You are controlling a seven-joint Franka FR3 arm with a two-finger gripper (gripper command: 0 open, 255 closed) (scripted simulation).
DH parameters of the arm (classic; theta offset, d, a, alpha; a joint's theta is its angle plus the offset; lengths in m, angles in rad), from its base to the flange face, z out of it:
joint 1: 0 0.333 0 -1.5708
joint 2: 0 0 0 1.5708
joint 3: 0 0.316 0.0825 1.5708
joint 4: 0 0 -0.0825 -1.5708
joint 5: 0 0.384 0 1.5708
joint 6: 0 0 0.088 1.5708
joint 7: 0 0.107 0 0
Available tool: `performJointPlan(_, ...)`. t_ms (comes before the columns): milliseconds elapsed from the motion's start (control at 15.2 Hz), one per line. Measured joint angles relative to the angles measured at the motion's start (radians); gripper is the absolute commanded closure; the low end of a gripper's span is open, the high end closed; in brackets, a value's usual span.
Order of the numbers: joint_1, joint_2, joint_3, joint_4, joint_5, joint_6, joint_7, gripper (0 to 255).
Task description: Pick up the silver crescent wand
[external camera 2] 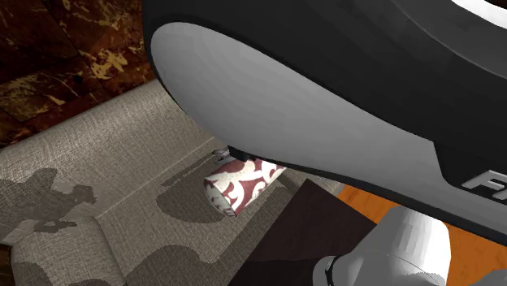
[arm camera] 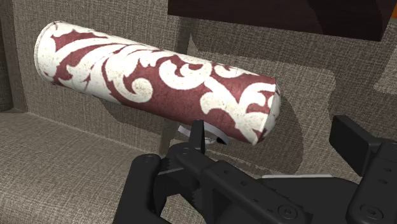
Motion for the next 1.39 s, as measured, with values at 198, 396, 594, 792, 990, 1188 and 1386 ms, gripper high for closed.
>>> performJointPlan(198,-0.007,0.065,0.0,0.024,0.005,0.015,0.013,0)
performJointPlan(396,-0.021,0.202,-0.004,0.078,0.014,0.032,0.037,0)
performJointPlan(594,-0.035,0.347,-0.008,0.146,0.025,0.04,0.063,0)
performJointPlan(792,-0.046,0.498,-0.014,0.227,0.037,0.042,0.087,0)
performJointPlan(990,-0.057,0.638,-0.023,0.312,0.05,0.028,0.106,0)
performJointPlan(1188,-0.068,0.792,-0.034,0.415,0.064,0.013,0.121,0)
performJointPlan(1386,-0.079,0.932,-0.044,0.501,0.081,0.0,0.134,0)
